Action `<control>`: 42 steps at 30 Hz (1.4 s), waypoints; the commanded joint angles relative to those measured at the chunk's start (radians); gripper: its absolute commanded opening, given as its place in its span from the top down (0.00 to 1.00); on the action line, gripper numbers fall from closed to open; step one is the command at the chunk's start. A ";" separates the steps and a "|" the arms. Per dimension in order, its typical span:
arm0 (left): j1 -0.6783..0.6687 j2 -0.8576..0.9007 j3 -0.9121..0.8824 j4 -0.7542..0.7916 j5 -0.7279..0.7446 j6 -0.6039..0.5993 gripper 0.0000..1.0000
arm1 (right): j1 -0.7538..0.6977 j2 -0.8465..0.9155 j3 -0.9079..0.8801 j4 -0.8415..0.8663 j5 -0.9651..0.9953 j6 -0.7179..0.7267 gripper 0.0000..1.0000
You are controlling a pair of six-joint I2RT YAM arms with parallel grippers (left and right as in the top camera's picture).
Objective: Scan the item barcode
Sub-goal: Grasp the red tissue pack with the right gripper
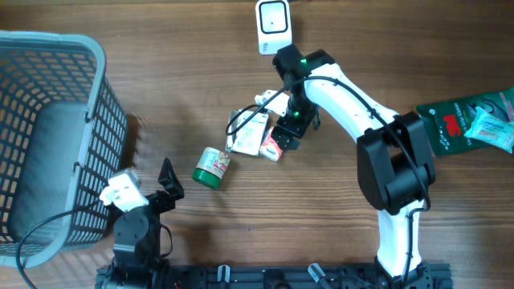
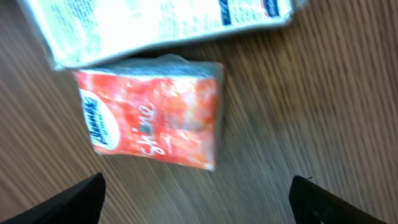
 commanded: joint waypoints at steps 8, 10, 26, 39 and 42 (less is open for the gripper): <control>-0.001 -0.007 -0.002 0.002 -0.006 -0.009 0.00 | 0.001 -0.005 -0.013 0.088 -0.309 -0.070 0.00; -0.001 -0.007 -0.002 0.002 -0.006 -0.009 0.00 | -0.005 -0.005 -0.020 0.106 -0.307 -0.069 0.00; -0.001 -0.007 -0.002 0.002 -0.006 -0.009 0.00 | -0.064 -0.005 -0.175 0.190 -0.393 -0.050 0.00; -0.001 -0.007 -0.002 0.002 -0.006 -0.008 0.00 | -0.064 -0.005 -0.321 0.296 -0.413 0.034 0.89; -0.001 -0.007 -0.002 0.002 -0.006 -0.008 0.00 | -0.064 -0.006 -0.301 0.301 -0.413 0.263 0.96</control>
